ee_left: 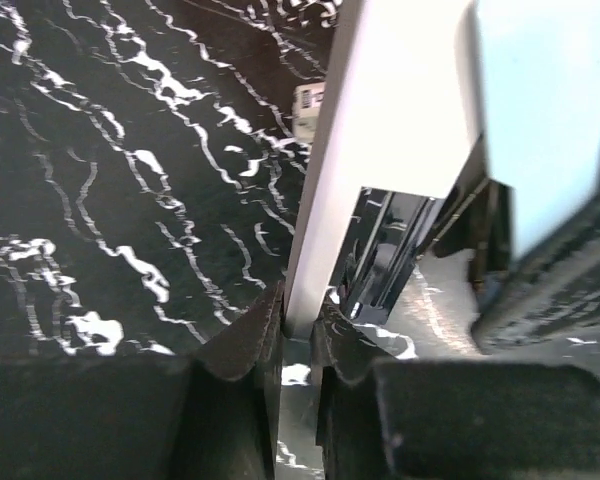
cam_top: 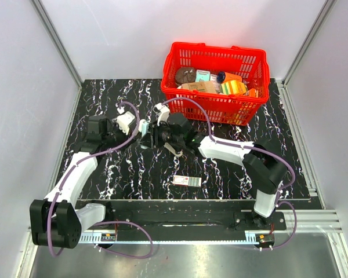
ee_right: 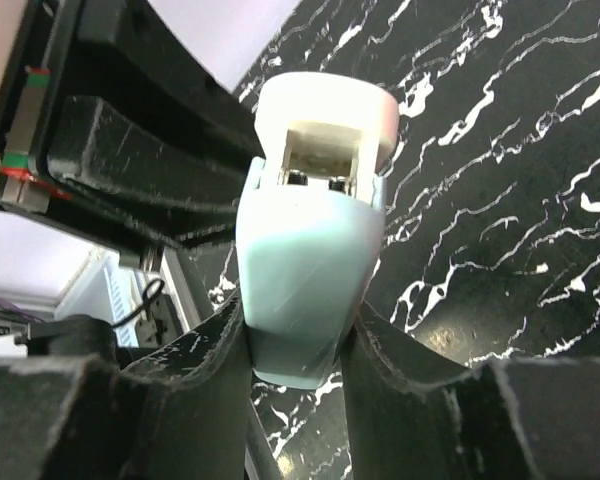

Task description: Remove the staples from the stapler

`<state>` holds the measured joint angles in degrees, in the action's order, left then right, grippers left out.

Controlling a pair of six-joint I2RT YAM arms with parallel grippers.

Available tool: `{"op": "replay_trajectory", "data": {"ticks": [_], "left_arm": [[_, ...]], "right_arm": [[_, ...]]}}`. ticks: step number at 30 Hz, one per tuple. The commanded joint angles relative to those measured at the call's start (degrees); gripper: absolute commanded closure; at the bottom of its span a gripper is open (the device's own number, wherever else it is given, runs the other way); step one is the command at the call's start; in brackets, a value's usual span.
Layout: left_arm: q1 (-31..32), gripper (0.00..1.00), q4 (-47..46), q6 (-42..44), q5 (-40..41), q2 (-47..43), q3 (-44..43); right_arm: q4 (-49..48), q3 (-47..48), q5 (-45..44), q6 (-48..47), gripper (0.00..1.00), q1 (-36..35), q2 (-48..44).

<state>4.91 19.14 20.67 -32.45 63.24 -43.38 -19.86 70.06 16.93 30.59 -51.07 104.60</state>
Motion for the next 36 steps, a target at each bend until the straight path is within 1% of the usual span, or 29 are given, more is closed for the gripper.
{"op": "replay_trajectory", "data": {"ticks": [1,6,8,10,13,17,20,22,26,28,30,31,33,35,36], "left_arm": [[-1.7,1.0,-6.1,11.3,12.1,0.3,1.6],[-2.0,1.0,-8.8,15.8,15.3,-0.1,3.8],[-1.9,1.0,-9.7,18.1,15.1,-1.1,5.1],[-1.7,1.0,-10.9,21.0,16.8,-1.5,6.3],[-1.0,1.0,-12.0,27.2,19.6,-1.4,7.8],[0.4,1.0,-13.2,30.1,22.2,-1.4,8.7],[1.4,1.0,-14.2,30.6,23.4,-1.2,9.2],[1.5,1.0,-13.5,29.1,22.9,-1.1,8.8],[1.7,1.0,-9.2,24.8,19.4,-2.3,7.8],[1.7,1.0,-4.1,21.8,15.7,-2.3,6.2],[1.7,0.93,1.8,18.4,9.1,-2.8,4.5],[1.7,0.86,6.2,17.5,3.3,-2.9,3.4],[1.8,0.69,11.6,15.6,-4.3,-3.2,1.7],[1.8,0.61,15.9,15.2,-10.7,-3.1,0.0],[1.8,0.59,17.5,15.0,-12.8,-3.1,-0.7]], "right_arm": [[8.6,-1.0,2.7,-6.1,0.95,0.3,-2.9],[11.2,-1.7,5.0,-8.5,0.96,0.2,-2.6],[12.2,-1.6,5.7,-9.9,0.98,0.2,-2.2],[13.8,-1.4,6.5,-12.1,0.99,0.2,-1.8],[15.2,-1.9,6.0,-14.7,1.0,0.0,-1.3],[15.6,-2.1,3.4,-17.0,1.0,-1.0,-0.9],[16.2,-1.3,2.1,-17.4,1.0,-1.8,0.0],[15.4,-1.1,1.9,-16.4,1.0,-1.9,0.3],[13.9,-0.2,1.7,-14.1,1.0,-1.8,0.2],[13.7,1.1,1.2,-12.0,1.0,-1.8,0.2],[14.1,2.8,-0.7,-9.8,1.0,-1.8,0.3],[14.3,3.8,-1.5,-8.7,1.0,-1.7,0.2],[14.5,5.3,-2.6,-6.9,1.0,-1.4,0.3],[15.5,7.5,-2.8,-6.0,1.0,-1.1,0.9],[16.2,8.9,-3.0,-5.9,1.0,-1.1,1.1]]}}
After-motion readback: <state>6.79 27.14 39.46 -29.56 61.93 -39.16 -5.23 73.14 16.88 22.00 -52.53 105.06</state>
